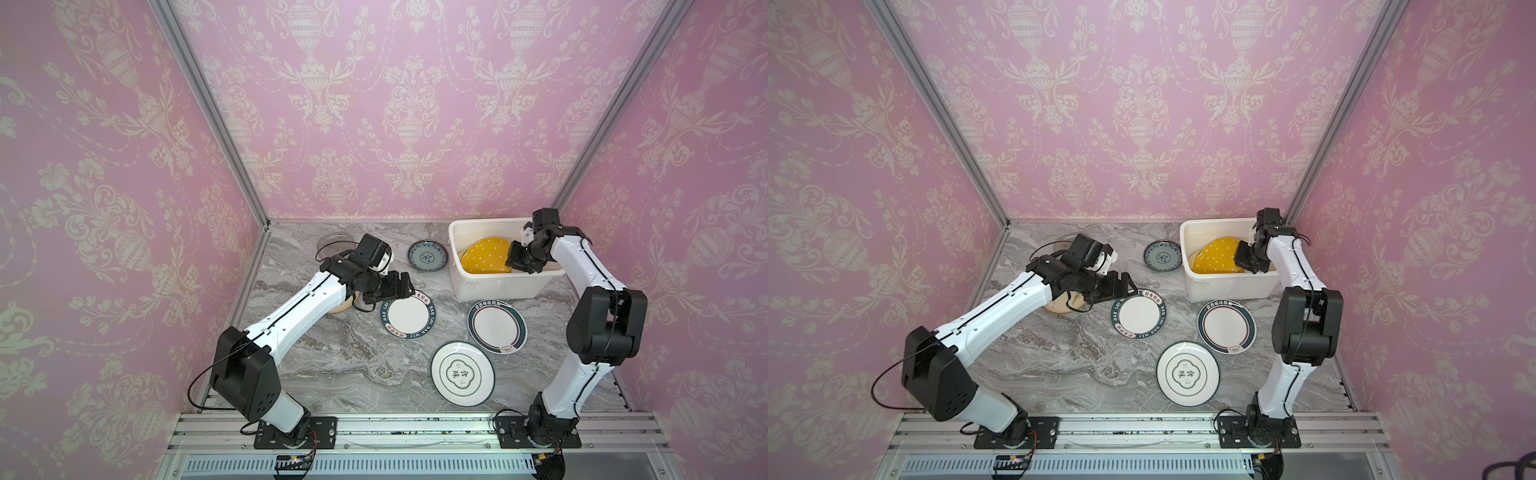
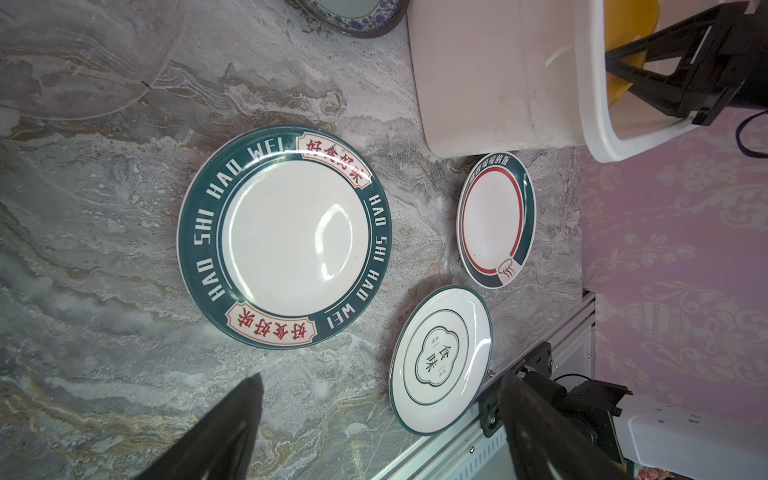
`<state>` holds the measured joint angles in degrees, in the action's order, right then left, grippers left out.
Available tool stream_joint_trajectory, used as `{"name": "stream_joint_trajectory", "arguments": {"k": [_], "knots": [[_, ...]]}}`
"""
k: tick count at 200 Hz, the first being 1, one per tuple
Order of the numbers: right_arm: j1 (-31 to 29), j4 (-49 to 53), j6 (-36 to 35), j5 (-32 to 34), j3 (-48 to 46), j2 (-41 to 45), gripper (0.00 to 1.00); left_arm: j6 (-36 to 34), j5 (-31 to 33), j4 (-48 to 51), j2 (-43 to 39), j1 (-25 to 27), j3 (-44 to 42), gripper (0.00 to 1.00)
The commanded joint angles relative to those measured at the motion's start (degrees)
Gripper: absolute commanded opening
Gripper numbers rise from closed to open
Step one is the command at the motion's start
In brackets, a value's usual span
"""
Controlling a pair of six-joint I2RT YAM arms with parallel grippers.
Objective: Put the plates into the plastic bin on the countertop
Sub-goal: 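Lower the yellow polka-dot dish into the white bin and open the right gripper, then withdraw the right gripper from the bin toward the HAO SHI HAO WEI plate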
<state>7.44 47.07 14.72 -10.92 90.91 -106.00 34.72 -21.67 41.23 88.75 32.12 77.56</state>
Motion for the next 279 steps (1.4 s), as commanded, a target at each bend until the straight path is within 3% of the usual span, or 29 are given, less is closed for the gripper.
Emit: {"name": "stream_joint_trajectory", "arguments": {"k": [1,36,73,168,231,279], "knots": [[-0.3,-3.8,-1.7,-2.3,-1.2,-5.5,0.17,-1.7,1.2,0.2,1.1,0.4,1.0,0.91],[-0.7,-3.8,-1.8,-1.4,-1.1,-6.6,0.23,-1.7,1.1,-0.3,1.8,0.4,1.3,0.91],[-0.9,-3.9,-2.0,-0.4,-1.3,-7.6,0.37,-1.9,0.9,-0.5,2.2,0.4,1.2,0.91],[-1.4,-3.2,-2.1,-1.4,-0.1,-6.7,0.52,-1.5,1.4,-1.4,2.6,0.4,1.3,0.91],[-2.0,-1.4,1.5,-6.4,1.7,6.9,0.66,-0.6,3.7,-1.6,-1.2,0.4,1.9,0.92],[-3.5,0.2,5.0,-10.9,-6.1,24.6,0.70,1.0,4.4,-0.1,-8.5,0.5,0.1,0.93]]}}
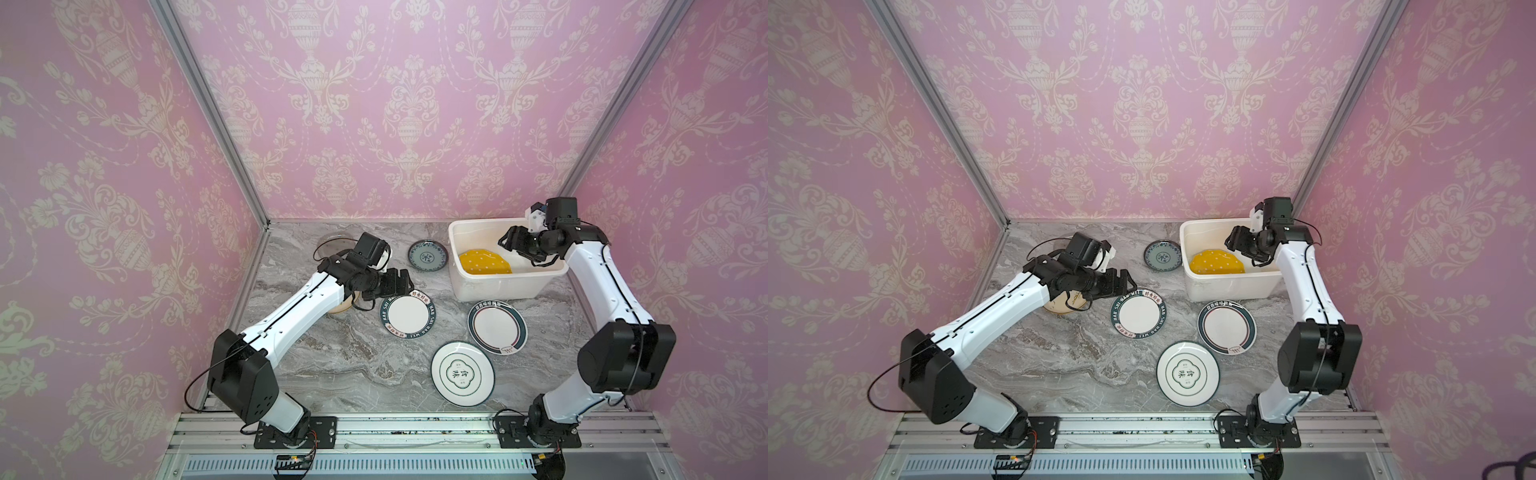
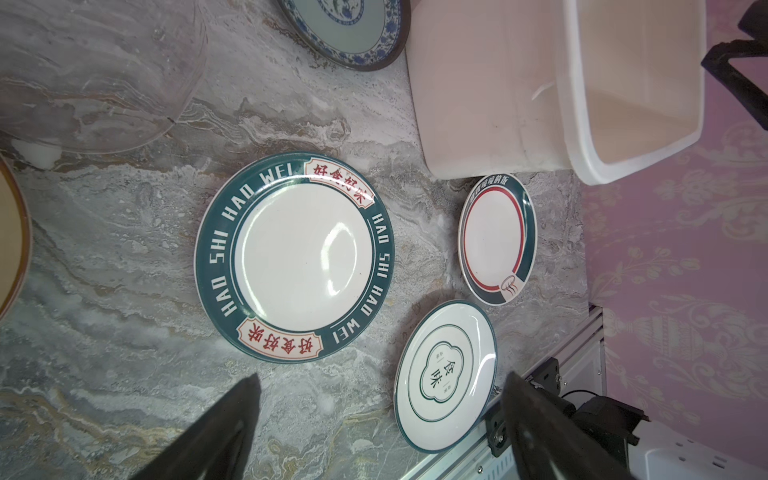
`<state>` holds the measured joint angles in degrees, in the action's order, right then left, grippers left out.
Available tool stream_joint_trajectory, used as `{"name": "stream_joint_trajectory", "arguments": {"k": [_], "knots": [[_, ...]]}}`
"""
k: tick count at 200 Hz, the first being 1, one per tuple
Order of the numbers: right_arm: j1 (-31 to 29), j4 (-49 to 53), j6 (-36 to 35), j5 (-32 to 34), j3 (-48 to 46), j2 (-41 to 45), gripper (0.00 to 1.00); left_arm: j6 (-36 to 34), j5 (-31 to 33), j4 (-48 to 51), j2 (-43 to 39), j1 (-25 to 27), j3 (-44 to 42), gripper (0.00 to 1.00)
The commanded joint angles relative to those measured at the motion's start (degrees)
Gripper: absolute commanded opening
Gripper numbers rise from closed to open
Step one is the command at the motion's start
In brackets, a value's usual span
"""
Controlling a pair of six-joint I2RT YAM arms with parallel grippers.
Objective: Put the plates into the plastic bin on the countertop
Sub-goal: 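Withdraw the right gripper from the bin toward the HAO SHI HAO WEI plate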
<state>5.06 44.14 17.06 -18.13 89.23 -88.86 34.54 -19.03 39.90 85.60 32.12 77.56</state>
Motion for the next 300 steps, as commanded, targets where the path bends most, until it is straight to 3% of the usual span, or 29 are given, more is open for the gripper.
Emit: {"name": "stream_joint_trajectory", "arguments": {"k": [1,47,82,112,150,178,220,300], "knots": [[-1.2,3.2,2.7,-3.8,-4.6,7.8,0.70,1.2,1.7,1.3,-5.5,0.5,0.1,0.93],[-4.0,8.5,4.6,-7.2,-16.2,23.0,0.70,1.7,2.0,9.9,-13.4,0.5,-3.5,0.93],[-7.2,10.0,7.9,-9.1,-26.0,30.1,0.69,3.5,1.7,10.9,-21.0,0.5,-10.1,0.94],[-12.6,1.9,18.6,-11.1,-36.7,36.3,0.69,5.3,1.5,11.6,-24.6,0.4,-15.2,0.94],[-21.1,-17.9,36.6,-10.5,-51.6,41.8,0.67,11.3,-3.6,6.7,-25.8,-1.4,-22.4,0.95],[-26.7,-30.7,45.5,-6.2,-58.5,42.0,0.66,19.3,-7.7,-2.5,-27.4,-4.4,-29.6,0.95],[-32.9,-40.8,49.6,1.2,-62.8,36.8,0.65,29.6,-9.7,-14.4,-27.6,-9.3,-38.2,0.95],[-36.9,-56.5,56.0,5.8,-63.5,19.0,0.64,25.9,-12.8,-20.6,-16.8,-12.6,-39.0,0.95]]}}
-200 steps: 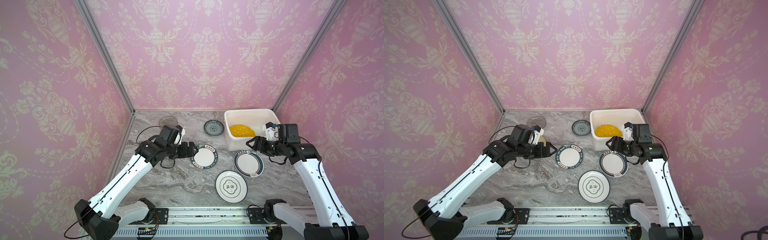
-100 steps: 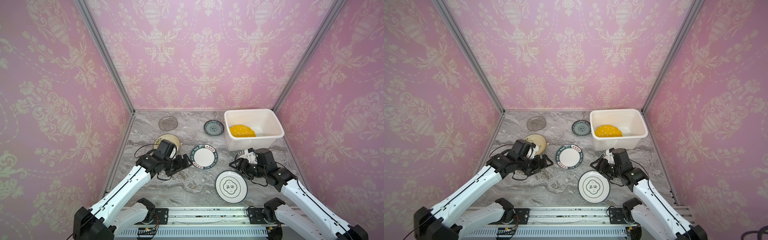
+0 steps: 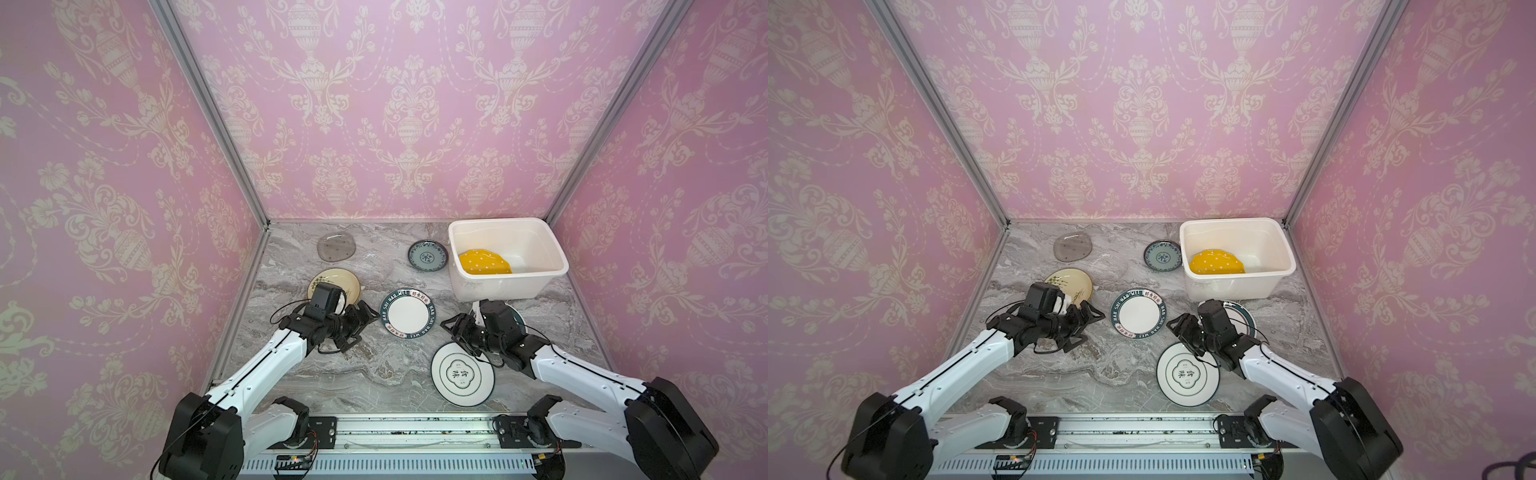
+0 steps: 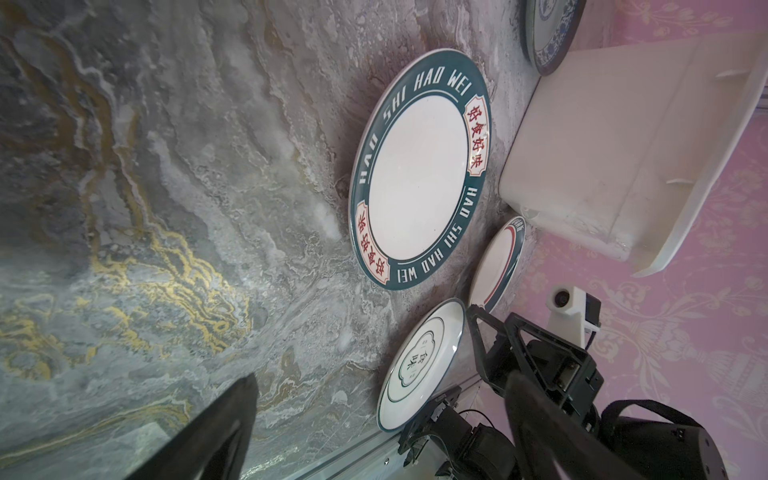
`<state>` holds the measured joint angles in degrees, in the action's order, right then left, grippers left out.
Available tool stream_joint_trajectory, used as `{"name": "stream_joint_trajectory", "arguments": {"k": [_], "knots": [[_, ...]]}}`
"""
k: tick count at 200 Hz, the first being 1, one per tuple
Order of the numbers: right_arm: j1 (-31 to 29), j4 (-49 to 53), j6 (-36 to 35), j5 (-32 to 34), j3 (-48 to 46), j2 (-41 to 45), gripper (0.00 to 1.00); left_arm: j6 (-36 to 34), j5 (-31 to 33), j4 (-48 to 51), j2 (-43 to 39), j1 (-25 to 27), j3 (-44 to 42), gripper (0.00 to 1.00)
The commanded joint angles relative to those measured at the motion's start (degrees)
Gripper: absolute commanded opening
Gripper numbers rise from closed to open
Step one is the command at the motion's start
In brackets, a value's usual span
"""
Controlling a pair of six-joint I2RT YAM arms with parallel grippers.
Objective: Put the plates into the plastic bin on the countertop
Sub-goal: 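Withdraw the right gripper from the bin toward the HAO SHI HAO WEI plate, then close both grippers on opposite rims of the HAO SHI HAO WEI plate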
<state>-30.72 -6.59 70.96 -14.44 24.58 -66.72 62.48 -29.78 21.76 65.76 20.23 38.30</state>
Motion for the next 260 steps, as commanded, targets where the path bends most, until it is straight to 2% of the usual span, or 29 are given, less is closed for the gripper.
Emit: {"name": "stream_joint_trajectory", "arguments": {"k": [1,112,216,260], "knots": [[-1.1,-5.8,2.1,2.2,1.3,-3.4,0.64,-2.2,-2.0,-2.4,3.2,-0.7,0.4,0.95],[-1.7,-17.0,7.6,0.1,3.9,-18.9,0.63,-18.7,-2.1,4.6,24.3,-1.8,15.4,0.92],[-2.8,-36.0,12.8,-1.2,2.5,-32.9,0.58,-22.1,-6.3,2.6,35.9,-2.4,21.9,0.79],[-2.9,-43.5,15.2,-1.2,0.9,-36.4,0.47,-22.2,-8.7,1.8,39.1,-2.4,23.3,0.68]]}}
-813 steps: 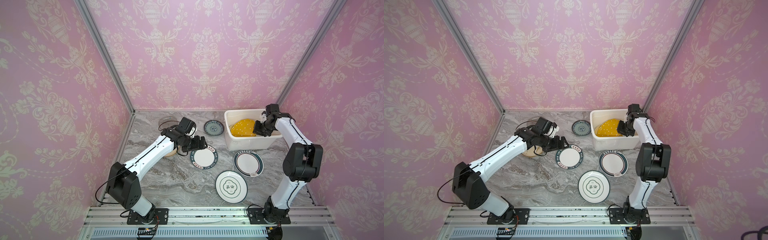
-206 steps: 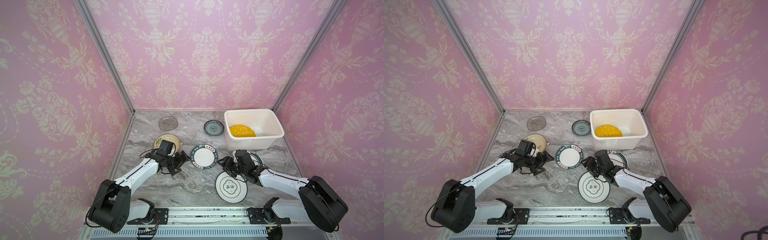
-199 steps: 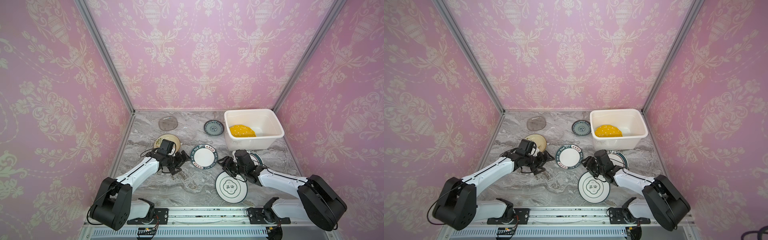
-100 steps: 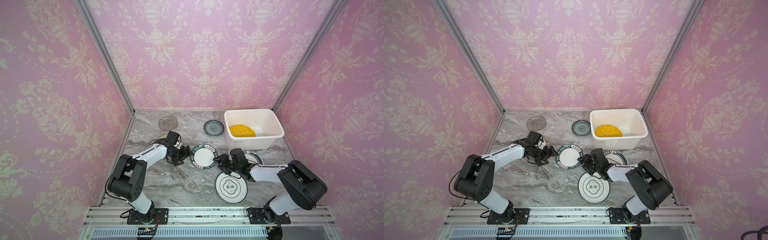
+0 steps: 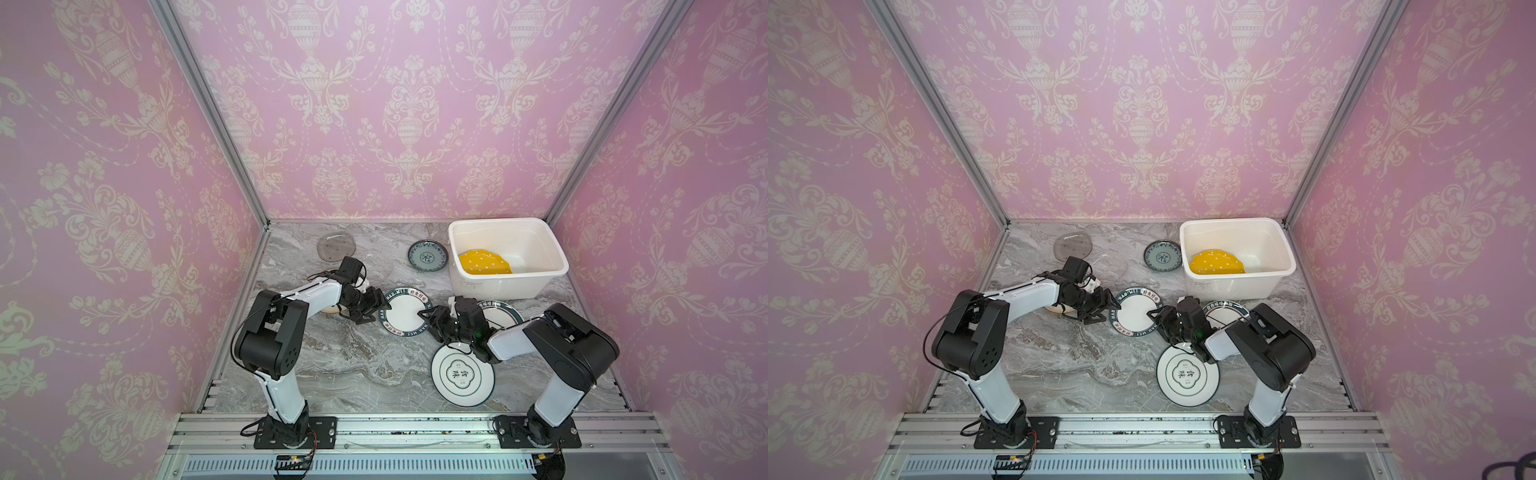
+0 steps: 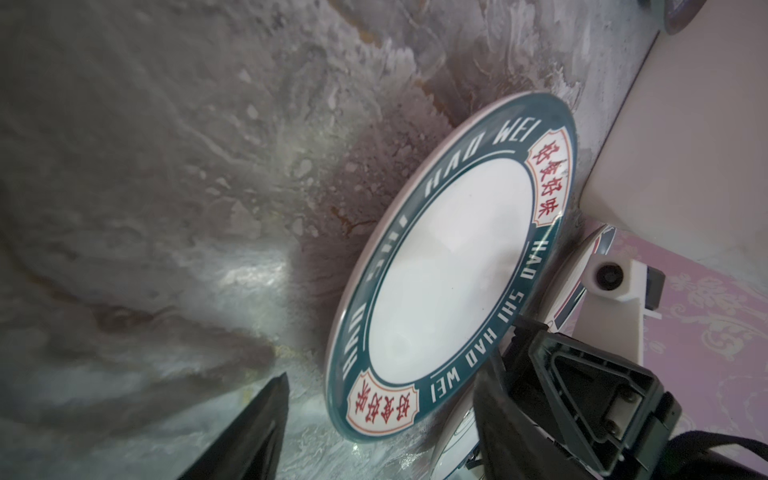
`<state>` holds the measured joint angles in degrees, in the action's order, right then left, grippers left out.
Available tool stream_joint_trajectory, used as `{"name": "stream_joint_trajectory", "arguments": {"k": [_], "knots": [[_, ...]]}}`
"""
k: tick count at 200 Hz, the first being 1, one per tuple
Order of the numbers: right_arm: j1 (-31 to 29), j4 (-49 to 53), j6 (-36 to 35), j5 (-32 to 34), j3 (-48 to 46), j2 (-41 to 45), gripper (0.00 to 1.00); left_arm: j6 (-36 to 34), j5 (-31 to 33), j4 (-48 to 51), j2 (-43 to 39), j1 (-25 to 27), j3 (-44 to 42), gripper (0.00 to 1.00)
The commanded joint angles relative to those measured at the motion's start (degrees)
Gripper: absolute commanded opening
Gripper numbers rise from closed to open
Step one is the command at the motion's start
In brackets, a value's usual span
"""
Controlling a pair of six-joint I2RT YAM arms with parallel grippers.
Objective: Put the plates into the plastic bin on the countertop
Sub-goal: 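Close both grippers on opposite rims of the HAO SHI HAO WEI plate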
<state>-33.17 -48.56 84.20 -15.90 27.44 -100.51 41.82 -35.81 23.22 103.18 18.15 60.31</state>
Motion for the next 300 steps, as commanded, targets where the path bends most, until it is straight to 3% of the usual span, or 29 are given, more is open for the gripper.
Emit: {"name": "stream_joint_trajectory", "arguments": {"k": [1,70,164,229,268,300], "knots": [[-0.4,-1.6,2.0,0.3,-2.0,-2.7,0.47,-1.5,-2.7,0.4,1.7,-0.4,1.3,0.68],[-0.7,-2.7,2.2,-0.4,-2.1,-3.6,0.20,-0.8,-2.1,-0.2,0.5,-0.4,0.4,0.66],[-1.7,5.9,0.6,-0.8,-1.1,3.8,0.00,-1.3,-0.8,0.7,-5.0,-0.4,-1.7,0.67],[-4.8,35.1,-8.1,4.0,5.3,26.0,0.00,-5.8,5.3,11.4,-18.0,-2.3,-2.2,0.69],[-5.4,52.4,-13.6,5.0,10.1,38.1,0.00,-3.3,9.0,16.7,-35.2,-2.6,-2.4,0.72],[-5.4,64.9,-20.0,2.8,15.4,43.9,0.00,0.3,0.9,13.3,-46.6,-2.7,-3.0,0.72]]}}
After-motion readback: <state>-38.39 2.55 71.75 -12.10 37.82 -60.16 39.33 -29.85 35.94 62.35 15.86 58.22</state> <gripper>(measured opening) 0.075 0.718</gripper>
